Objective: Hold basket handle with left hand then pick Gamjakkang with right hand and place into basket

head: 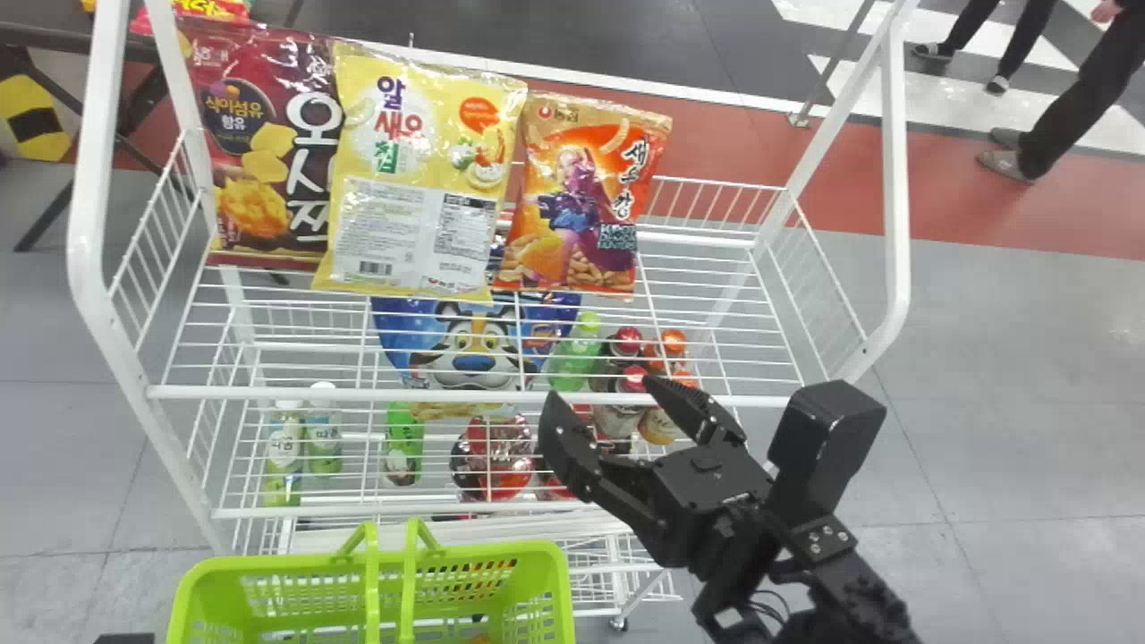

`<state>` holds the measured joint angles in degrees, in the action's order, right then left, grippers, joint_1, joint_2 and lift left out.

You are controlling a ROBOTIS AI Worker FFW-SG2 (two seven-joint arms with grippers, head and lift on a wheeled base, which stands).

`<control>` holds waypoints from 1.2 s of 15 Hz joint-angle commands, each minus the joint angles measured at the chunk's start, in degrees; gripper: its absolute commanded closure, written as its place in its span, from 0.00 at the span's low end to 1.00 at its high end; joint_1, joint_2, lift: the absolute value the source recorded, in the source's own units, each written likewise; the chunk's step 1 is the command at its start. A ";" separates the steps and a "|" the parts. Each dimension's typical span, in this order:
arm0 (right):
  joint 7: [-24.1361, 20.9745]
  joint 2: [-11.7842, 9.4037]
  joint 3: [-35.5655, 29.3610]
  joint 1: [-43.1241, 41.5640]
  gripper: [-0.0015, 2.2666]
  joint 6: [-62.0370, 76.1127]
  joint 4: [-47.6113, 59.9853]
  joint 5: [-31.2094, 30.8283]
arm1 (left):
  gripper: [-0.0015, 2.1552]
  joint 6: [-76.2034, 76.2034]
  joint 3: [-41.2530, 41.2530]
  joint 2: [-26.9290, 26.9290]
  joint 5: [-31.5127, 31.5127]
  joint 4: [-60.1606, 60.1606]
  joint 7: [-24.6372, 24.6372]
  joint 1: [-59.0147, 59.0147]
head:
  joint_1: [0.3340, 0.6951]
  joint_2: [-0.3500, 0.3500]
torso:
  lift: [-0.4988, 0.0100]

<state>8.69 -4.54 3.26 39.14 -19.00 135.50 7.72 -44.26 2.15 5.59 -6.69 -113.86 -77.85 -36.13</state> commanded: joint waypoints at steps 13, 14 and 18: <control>-4.30 0.41 2.98 3.40 0.03 24.14 -7.53 -4.82 | 0.99 1.40 -0.22 0.04 -0.34 0.04 -0.55 -1.04 | 1.00 0.04 | 0.94; -4.65 0.41 2.98 3.49 0.03 24.14 -7.44 -4.91 | 0.99 1.40 -0.22 0.04 -0.34 -0.05 -0.63 -1.13 | 1.00 0.04 | 0.94; -4.74 0.32 2.98 3.84 0.03 24.31 -7.09 -4.82 | 0.99 1.23 -0.22 0.13 -0.34 -0.22 -0.63 -1.13 | 1.00 0.04 | 0.94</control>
<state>3.95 -4.18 6.24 42.91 5.14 128.38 2.90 -42.94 1.89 5.69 -7.03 -114.07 -78.49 -37.25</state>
